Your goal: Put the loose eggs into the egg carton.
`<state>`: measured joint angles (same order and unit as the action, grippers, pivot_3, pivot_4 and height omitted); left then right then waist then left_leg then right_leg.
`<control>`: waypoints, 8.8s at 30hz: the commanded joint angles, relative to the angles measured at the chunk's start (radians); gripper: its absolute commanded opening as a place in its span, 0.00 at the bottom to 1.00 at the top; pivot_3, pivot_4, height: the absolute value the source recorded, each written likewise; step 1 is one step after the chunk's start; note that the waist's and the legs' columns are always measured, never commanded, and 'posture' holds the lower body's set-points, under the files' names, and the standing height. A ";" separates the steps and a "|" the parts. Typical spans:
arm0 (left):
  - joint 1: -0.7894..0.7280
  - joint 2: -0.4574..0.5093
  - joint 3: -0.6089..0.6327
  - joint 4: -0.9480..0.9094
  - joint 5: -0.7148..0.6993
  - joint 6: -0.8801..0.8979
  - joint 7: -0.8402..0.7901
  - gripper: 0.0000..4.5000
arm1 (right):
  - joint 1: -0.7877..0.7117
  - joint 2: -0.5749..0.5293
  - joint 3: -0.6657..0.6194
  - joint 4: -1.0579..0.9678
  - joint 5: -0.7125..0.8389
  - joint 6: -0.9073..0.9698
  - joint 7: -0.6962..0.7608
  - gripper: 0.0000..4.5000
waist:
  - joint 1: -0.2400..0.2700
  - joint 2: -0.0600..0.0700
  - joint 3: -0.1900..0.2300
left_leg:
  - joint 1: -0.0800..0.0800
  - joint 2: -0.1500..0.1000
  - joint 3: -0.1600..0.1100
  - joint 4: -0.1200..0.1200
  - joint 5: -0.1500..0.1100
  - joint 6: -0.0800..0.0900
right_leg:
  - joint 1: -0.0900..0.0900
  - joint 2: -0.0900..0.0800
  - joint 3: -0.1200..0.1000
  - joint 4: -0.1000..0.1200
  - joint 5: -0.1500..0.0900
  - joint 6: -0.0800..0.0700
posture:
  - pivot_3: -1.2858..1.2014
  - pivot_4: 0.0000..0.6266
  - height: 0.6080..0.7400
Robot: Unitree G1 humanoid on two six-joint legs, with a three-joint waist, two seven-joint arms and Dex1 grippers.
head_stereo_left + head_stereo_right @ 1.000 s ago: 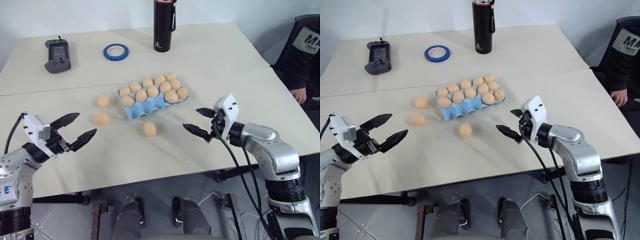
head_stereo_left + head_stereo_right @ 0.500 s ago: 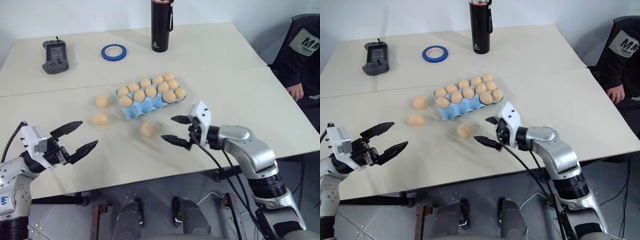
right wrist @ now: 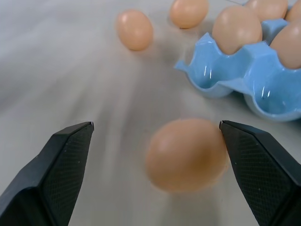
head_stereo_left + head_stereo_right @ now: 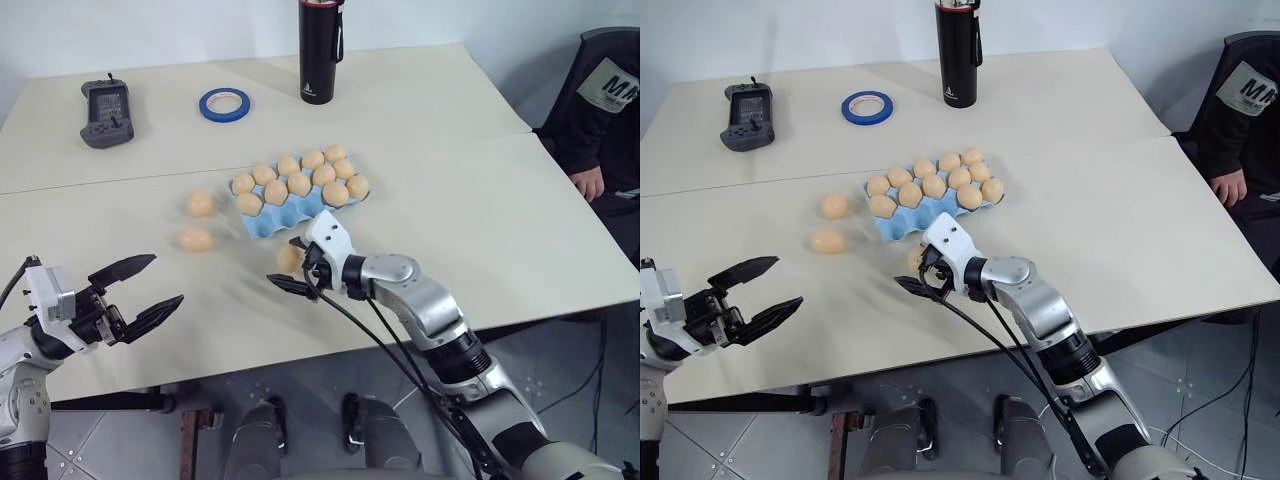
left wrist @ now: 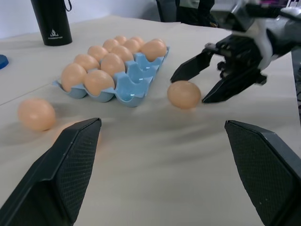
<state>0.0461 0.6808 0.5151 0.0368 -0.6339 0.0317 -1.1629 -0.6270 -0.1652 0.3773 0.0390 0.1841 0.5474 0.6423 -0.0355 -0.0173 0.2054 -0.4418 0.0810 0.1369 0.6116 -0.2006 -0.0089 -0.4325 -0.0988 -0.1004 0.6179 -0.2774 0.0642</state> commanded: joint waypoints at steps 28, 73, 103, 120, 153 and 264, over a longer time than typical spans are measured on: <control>0.028 -0.017 0.049 -0.064 -0.031 -0.024 0.054 1.00 | -0.063 0.040 -0.030 -0.166 0.038 0.145 0.040 0.55 | -0.024 -0.004 -0.003 | 0.001 0.003 0.009 0.000 0.000 -0.002 | -0.013 0.003 0.016 0.010 -0.001 -0.002 | 0.52 0.24 1.00; -0.163 -0.277 -0.462 -0.248 0.353 0.105 0.577 1.00 | 0.269 -0.535 -0.423 -0.245 0.244 -0.195 0.500 0.99 | 0.008 -0.009 -0.005 | 0.002 0.001 0.013 0.004 -0.001 0.001 | -0.012 0.016 0.025 0.002 0.006 0.000 | 0.52 0.24 1.00; -0.279 -0.366 -0.540 -0.064 0.435 0.107 0.631 0.35 | 0.288 -0.539 -0.429 -0.251 0.225 -0.214 0.403 1.00 | 0.010 -0.009 -0.005 | 0.002 0.002 0.013 0.013 -0.001 0.002 | -0.010 0.017 0.026 0.004 0.009 0.001 | 0.52 0.24 1.00; -0.311 0.036 -0.290 -0.023 0.164 0.182 0.166 0.34 | 0.286 -0.538 -0.496 -0.202 0.264 -0.286 0.434 1.00 | 0.008 -0.008 -0.005 | 0.002 0.004 0.013 0.013 -0.001 0.001 | -0.011 0.018 0.026 0.004 0.009 -0.001 | 0.52 0.24 1.00; -1.313 -0.355 -0.488 1.235 0.518 -0.222 0.119 0.34 | 0.516 -0.449 -0.591 -0.389 0.332 -0.340 0.234 1.00 | 0.031 -0.009 -0.005 | -0.002 0.003 0.020 0.019 0.001 0.009 | -0.011 0.019 0.025 0.006 0.011 0.002 | 0.52 0.24 1.00; -0.413 -0.111 -0.312 0.226 0.375 0.225 0.555 0.38 | 0.320 -0.516 -0.523 -0.220 0.324 -0.288 0.394 1.00 | 0.008 -0.012 -0.006 | 0.003 0.006 0.019 0.016 0.000 0.004 | -0.012 0.017 0.033 0.004 0.017 -0.002 | 0.52 0.24 1.00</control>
<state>-0.3508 0.5630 0.2042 0.2602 -0.2613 0.2732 -0.5987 -0.3060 -0.6640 -0.1211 -0.1489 0.4965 0.2638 1.0363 -0.0273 -0.0295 0.1989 -0.4391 0.0870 0.1566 0.6278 -0.2003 -0.0049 -0.4441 -0.0814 -0.0678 0.6220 -0.2606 0.0623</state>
